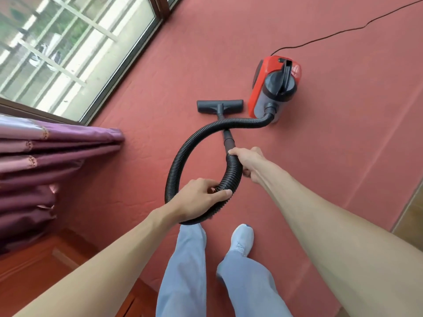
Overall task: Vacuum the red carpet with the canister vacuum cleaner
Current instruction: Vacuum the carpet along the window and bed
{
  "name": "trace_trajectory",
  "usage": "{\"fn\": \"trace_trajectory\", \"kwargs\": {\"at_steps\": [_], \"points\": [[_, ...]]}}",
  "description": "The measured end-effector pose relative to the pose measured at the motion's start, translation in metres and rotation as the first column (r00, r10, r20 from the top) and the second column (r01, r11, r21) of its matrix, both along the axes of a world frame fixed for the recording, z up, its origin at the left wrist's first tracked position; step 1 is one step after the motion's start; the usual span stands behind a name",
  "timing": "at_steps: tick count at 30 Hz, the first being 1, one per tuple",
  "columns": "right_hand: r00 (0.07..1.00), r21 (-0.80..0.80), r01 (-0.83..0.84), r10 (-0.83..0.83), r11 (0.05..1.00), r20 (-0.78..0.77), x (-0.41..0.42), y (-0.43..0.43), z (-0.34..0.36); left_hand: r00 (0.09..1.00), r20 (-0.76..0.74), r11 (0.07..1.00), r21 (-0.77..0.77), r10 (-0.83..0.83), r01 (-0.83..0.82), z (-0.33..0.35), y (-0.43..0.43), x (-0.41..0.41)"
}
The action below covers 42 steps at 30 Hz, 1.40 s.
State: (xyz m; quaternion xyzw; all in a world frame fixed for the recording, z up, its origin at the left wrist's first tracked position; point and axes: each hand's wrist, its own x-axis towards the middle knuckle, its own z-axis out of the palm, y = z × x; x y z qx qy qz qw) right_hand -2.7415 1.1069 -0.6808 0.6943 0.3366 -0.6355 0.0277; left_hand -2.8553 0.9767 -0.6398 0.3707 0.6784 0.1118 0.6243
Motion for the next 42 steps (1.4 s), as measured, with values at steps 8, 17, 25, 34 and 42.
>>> {"fn": "trace_trajectory", "kwargs": {"at_steps": [8, 17, 25, 34, 42], "points": [[0.989, -0.05, 0.141, -0.138, 0.989, 0.055, -0.002, -0.037, 0.005, 0.979, 0.2, 0.999, -0.022, -0.027, 0.032, 0.022, -0.013, -0.039], [0.874, -0.106, 0.482, -0.486, 0.87, -0.017, -0.035, -0.041, -0.009, 0.9, -0.206, 0.911, 0.07, -0.385, 0.406, 0.03, 0.024, -0.086], [0.848, -0.191, 0.512, -0.528, 0.838, -0.044, -0.056, -0.022, -0.012, 0.864, -0.262, 0.888, 0.052, -0.43, 0.458, 0.018, 0.051, -0.11], [0.664, -0.422, 0.667, -0.747, 0.613, -0.036, -0.043, -0.099, 0.036, 0.755, -0.16, 0.769, -0.042, -0.636, 0.638, 0.071, 0.039, -0.123], [0.536, -0.383, 0.771, -0.843, 0.509, -0.041, -0.068, -0.076, 0.022, 0.739, -0.33, 0.779, 0.017, -0.588, 0.627, 0.061, 0.048, -0.135]]}}
